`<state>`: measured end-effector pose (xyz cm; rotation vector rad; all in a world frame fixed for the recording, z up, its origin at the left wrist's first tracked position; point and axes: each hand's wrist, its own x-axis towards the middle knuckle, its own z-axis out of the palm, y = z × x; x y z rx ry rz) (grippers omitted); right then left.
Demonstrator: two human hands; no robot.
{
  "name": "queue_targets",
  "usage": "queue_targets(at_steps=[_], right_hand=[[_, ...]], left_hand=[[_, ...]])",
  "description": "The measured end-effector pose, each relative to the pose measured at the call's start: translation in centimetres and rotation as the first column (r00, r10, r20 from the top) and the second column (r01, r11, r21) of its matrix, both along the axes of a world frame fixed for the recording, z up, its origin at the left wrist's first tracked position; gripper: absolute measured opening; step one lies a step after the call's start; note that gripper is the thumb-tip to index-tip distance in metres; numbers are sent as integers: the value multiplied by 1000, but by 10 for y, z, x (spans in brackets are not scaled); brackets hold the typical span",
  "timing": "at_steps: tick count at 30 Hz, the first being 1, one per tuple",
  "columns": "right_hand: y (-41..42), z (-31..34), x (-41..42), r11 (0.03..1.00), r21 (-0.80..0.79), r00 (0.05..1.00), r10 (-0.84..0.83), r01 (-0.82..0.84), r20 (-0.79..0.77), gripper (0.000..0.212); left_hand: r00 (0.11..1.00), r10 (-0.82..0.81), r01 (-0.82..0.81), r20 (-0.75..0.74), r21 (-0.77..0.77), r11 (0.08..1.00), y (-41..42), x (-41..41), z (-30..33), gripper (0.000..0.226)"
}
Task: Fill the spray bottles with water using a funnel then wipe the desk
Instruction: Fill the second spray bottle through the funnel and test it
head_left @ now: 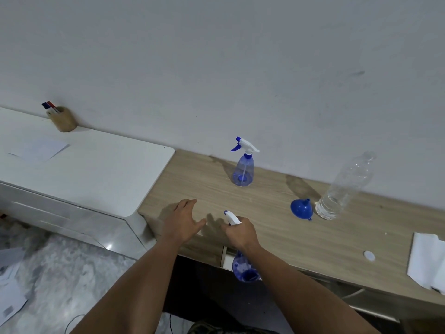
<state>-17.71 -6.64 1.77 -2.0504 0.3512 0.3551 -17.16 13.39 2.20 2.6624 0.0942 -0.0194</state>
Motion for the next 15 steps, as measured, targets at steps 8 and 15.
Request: queue_targets(at_steps=[8, 15], right_hand=[[11, 13, 31, 983, 181, 991, -47, 23, 127, 13], [39, 61, 93, 933, 351, 965, -12, -83, 262, 14]], left_hand=[[980, -100, 54, -174, -252, 966, -6, 6, 3, 85], [953, -182, 14, -242, -566, 825, -23, 41, 17, 106]])
